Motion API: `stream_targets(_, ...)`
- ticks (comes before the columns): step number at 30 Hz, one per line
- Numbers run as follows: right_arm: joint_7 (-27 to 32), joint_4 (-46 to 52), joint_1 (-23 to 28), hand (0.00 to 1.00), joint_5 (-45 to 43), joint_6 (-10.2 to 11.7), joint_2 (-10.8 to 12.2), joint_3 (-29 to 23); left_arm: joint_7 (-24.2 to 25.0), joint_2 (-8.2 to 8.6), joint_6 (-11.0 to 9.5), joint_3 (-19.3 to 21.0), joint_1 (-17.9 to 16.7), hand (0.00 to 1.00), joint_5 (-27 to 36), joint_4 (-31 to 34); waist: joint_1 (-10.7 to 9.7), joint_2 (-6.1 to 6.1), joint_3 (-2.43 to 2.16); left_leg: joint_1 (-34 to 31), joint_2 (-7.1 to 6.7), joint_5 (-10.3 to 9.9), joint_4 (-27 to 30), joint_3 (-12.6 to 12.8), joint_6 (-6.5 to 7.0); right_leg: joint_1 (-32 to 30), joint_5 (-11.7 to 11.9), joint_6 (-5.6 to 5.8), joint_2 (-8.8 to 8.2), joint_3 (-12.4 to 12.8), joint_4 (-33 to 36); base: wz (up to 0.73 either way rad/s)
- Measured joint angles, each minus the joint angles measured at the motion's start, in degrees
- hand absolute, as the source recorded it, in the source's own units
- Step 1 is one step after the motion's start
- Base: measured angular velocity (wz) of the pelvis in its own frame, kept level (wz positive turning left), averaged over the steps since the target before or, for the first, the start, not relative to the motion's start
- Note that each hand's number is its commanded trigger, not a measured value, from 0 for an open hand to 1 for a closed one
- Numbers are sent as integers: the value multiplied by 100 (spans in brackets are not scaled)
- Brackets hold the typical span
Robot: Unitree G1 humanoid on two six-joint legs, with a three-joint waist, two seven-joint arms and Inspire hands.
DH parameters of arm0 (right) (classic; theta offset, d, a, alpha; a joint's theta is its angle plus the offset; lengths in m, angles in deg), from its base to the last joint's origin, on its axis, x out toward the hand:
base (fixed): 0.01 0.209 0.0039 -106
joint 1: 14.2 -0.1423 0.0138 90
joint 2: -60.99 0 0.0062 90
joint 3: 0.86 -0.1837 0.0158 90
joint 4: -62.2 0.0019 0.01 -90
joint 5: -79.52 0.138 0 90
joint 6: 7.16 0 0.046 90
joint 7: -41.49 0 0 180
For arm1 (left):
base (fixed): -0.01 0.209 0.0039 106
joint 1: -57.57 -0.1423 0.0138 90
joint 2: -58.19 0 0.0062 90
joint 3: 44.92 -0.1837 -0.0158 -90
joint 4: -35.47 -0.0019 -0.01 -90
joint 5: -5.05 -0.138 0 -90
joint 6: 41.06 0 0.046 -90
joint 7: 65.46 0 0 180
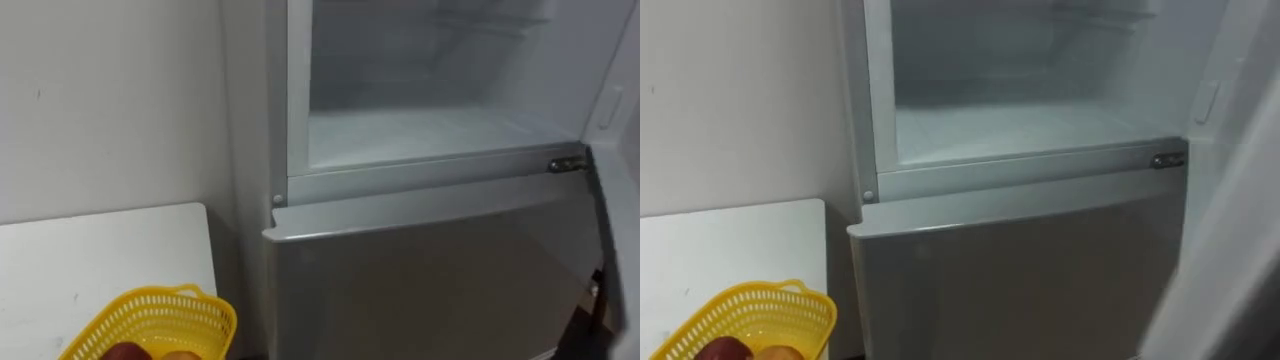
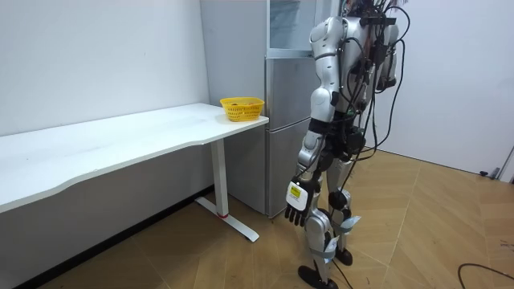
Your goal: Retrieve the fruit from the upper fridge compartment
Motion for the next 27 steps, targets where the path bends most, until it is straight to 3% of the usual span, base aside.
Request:
stream_targets(4, -698, -93, 28, 0, -697, -192, -26, 550, 110, -172, 160, -195, 62, 0, 3, 37, 141, -68, -17, 5, 28, 0, 0, 6, -6, 7, 52, -21, 1, -49, -37, 1)
stream_targets(6, -877, -249, 22, 0, -874, -183, -28, 715, 103, -229, 233, -250, 135, 0, 3, 27, 193, -113, -20, 6, 29, -1, 0, 5, -7, 13, 58, -19, 5, -66, -36, 3)
stream_targets(9, -1246, -598, 45, 0, -1160, -301, -172, 851, 94, -269, 254, -344, 192, 0, 20, 41, 285, -156, -8, 3, 25, -2, -17, -7, -7, 15, 78, -13, 4, -71, -42, 0)
stream_targets(14, -1833, -931, 47, 0, -1590, -739, -192, 1207, 123, -301, 354, -465, 239, 0, 51, 27, 345, -220, -24, -36, 17, -4, -54, -61, -8, 1, 89, -11, 0, -99, -45, 2)
stream_targets(23, -2440, -1045, 276, 0, -2526, -749, -249, 1238, 156, -330, 596, -569, 225, 0, 53, 52, 388, -199, -37, 90, 25, -5, -57, -132, -8, 241, 123, -7, -4, -119, -154, 2)
stream_targets(27, -2815, -1500, 376, 0, -2682, -843, -283, 1282, 154, -448, 691, -595, 305, 0, 27, 52, 406, -223, -51, 117, 19, -12, -56, -218, -13, 303, 128, -7, -5, -219, -221, 11)
